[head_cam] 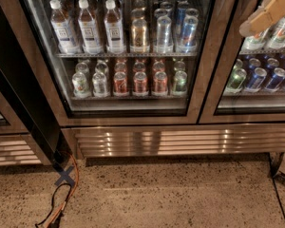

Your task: Open left fridge door

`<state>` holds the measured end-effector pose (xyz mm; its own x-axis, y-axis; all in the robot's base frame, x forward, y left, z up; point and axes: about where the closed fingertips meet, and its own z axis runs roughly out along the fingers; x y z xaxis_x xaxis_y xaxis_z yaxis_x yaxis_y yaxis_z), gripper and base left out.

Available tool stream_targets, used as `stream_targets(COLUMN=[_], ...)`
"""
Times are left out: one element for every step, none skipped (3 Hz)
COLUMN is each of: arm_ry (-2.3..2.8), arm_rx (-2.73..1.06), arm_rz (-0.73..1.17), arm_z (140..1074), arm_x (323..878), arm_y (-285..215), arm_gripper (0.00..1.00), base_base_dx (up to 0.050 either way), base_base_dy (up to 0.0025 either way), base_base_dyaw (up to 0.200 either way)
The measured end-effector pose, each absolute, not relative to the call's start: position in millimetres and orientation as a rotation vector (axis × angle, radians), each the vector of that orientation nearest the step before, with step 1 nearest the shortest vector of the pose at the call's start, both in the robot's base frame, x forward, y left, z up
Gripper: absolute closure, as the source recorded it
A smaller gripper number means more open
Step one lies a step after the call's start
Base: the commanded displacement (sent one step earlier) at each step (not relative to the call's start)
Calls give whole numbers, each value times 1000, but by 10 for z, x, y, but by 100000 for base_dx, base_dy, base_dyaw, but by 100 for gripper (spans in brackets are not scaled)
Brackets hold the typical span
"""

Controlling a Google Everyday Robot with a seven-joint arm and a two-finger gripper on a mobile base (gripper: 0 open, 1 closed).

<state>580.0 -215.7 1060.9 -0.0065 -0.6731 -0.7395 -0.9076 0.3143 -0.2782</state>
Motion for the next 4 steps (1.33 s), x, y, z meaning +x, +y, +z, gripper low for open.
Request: stream_targets(arm_ry=[1745, 1730, 1705, 1708], arm_rx=[-1427, -1341, -1201, -1201], arm_rz=[353, 407, 446, 447], arm_z=[10609, 10549, 10472, 10471], arm_x=[5800, 5859, 5918, 5920], arm_y=[-2157, -2228, -2397, -2396], arm_gripper=[0, 0, 0, 0], base_base_dx=[0, 0, 0, 0], base_base_dy=[0, 0, 0, 0], base_base_dyaw=[0, 0, 0, 0])
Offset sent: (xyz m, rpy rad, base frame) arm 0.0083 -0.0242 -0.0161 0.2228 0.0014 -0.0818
